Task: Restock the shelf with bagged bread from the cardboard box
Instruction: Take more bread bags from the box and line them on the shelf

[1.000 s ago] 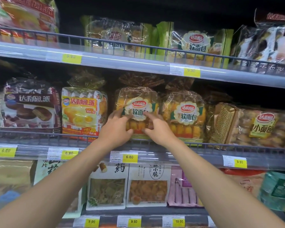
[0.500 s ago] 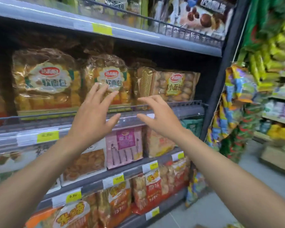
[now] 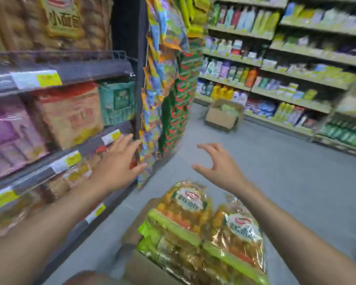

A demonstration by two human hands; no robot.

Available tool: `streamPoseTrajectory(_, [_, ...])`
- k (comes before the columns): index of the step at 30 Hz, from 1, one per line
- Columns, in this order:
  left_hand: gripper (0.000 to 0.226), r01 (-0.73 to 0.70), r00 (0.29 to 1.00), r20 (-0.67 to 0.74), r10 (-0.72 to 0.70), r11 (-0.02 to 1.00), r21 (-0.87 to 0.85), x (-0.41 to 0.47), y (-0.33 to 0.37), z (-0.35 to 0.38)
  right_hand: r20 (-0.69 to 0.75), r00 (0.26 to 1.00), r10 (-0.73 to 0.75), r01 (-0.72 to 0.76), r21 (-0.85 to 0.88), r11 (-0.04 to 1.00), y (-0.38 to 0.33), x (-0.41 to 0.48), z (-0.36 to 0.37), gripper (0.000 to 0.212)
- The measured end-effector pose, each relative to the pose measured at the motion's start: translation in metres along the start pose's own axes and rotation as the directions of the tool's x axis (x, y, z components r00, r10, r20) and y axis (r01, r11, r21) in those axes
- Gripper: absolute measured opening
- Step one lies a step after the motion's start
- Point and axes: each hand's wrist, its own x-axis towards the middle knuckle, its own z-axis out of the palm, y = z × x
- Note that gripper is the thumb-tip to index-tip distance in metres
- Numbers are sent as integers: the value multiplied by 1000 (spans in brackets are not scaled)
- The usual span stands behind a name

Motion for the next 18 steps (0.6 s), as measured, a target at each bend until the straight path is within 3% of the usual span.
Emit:
streamPoseTrajectory(3, [85,-3,986,168,8,1000,-30,3,21,46,19,984,179,-179,-11,984,47,-48,5,64])
streamPoseTrajectory(9, [89,80,901,432,-35,993,-87,-2,49,109,84,867,491,-488,-56,871,108,-133,21,73])
streamPoseTrajectory(15, [82,193,810,574,-119,979,-69,-11,66,147,102,616,781,-784,-20,620,140,-193,38,106])
streamPoseTrajectory(18, [78,267,766,619,-173,962,-61,-15,65,160,245,470,848,-882,99,461,147,-207,45,116])
